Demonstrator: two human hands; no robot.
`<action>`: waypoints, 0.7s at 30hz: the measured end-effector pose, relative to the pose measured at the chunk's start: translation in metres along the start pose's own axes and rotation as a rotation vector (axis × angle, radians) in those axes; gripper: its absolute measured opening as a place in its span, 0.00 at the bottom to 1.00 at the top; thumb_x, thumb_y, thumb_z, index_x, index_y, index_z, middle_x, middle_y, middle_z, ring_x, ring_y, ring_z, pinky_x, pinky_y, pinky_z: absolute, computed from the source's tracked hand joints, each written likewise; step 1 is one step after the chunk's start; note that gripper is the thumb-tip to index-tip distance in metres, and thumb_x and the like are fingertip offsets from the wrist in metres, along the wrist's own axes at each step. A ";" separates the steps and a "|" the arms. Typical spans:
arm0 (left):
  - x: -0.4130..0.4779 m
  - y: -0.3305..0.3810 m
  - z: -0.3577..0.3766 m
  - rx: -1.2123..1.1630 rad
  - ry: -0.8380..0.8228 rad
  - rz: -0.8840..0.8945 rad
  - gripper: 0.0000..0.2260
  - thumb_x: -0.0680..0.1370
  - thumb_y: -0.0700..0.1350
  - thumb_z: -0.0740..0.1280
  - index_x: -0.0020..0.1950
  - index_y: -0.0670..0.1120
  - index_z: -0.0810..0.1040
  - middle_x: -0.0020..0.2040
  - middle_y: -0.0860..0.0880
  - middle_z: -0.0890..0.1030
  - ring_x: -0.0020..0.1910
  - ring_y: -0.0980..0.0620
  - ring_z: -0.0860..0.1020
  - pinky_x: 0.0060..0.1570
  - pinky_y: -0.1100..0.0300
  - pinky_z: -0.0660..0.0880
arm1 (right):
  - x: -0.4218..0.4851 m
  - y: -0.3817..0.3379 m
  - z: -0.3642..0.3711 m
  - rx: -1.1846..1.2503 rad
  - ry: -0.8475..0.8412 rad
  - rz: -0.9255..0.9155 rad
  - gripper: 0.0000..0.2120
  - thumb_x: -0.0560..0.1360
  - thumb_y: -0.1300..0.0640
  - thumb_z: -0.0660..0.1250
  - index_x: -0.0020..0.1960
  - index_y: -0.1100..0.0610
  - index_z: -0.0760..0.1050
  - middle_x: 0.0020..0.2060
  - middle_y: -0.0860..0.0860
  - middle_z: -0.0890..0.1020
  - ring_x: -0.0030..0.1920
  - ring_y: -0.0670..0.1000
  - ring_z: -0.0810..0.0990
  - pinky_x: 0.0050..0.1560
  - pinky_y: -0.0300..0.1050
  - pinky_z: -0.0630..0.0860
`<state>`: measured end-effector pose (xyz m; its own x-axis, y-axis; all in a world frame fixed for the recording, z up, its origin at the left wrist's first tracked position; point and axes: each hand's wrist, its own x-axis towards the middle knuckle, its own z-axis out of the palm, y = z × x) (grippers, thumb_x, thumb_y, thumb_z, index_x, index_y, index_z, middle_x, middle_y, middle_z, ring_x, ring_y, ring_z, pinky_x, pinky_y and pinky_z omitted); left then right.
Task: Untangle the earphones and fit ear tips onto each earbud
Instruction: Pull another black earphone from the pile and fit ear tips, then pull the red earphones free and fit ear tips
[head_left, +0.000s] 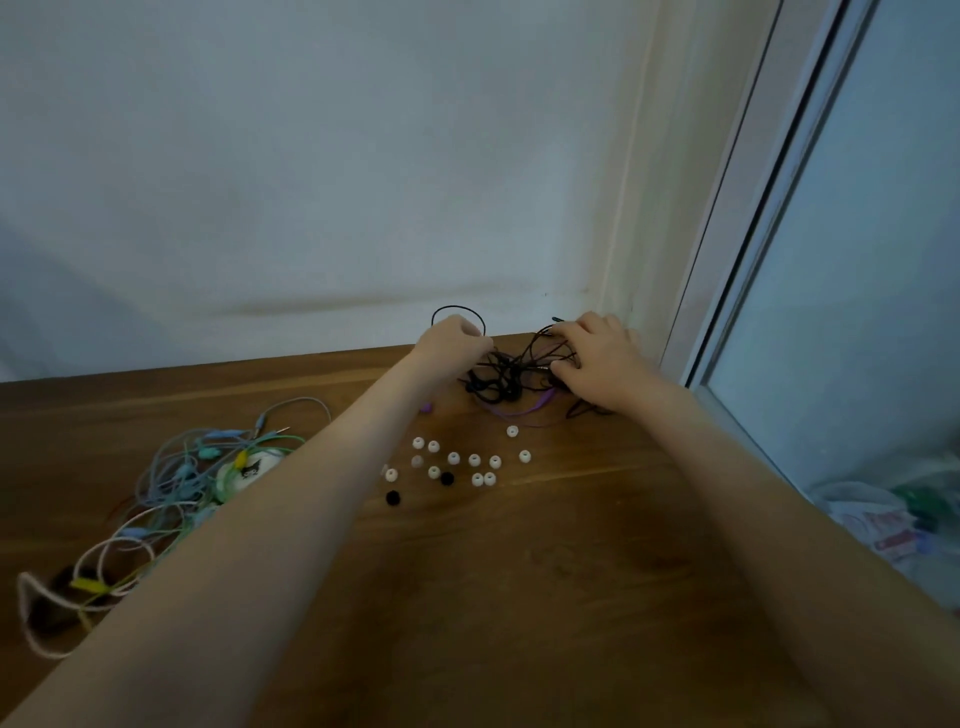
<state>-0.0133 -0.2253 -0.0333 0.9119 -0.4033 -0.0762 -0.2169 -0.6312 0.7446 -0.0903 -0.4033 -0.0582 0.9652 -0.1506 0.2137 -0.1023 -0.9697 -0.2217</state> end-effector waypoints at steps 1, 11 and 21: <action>-0.005 -0.001 -0.003 0.039 0.007 0.007 0.09 0.80 0.47 0.62 0.54 0.44 0.76 0.48 0.47 0.75 0.50 0.47 0.75 0.52 0.56 0.72 | -0.002 -0.006 -0.002 0.010 0.010 -0.012 0.24 0.78 0.49 0.60 0.72 0.52 0.64 0.67 0.53 0.68 0.68 0.56 0.62 0.68 0.52 0.57; -0.112 -0.059 -0.074 0.457 0.024 -0.101 0.16 0.80 0.39 0.57 0.67 0.43 0.70 0.66 0.43 0.73 0.64 0.43 0.71 0.56 0.55 0.70 | -0.048 -0.150 0.016 0.156 -0.190 -0.384 0.23 0.79 0.51 0.61 0.72 0.52 0.63 0.67 0.52 0.69 0.68 0.53 0.62 0.67 0.53 0.59; -0.204 -0.143 -0.135 0.779 0.282 -0.343 0.26 0.76 0.55 0.65 0.69 0.44 0.65 0.67 0.41 0.67 0.67 0.39 0.63 0.64 0.47 0.63 | -0.092 -0.266 0.058 0.281 -0.360 -0.496 0.25 0.78 0.47 0.64 0.72 0.53 0.64 0.66 0.53 0.67 0.68 0.55 0.64 0.67 0.51 0.61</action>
<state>-0.1213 0.0366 -0.0346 0.9995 0.0031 0.0305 0.0019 -0.9991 0.0418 -0.1378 -0.1208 -0.0743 0.9067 0.4203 0.0344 0.3933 -0.8132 -0.4291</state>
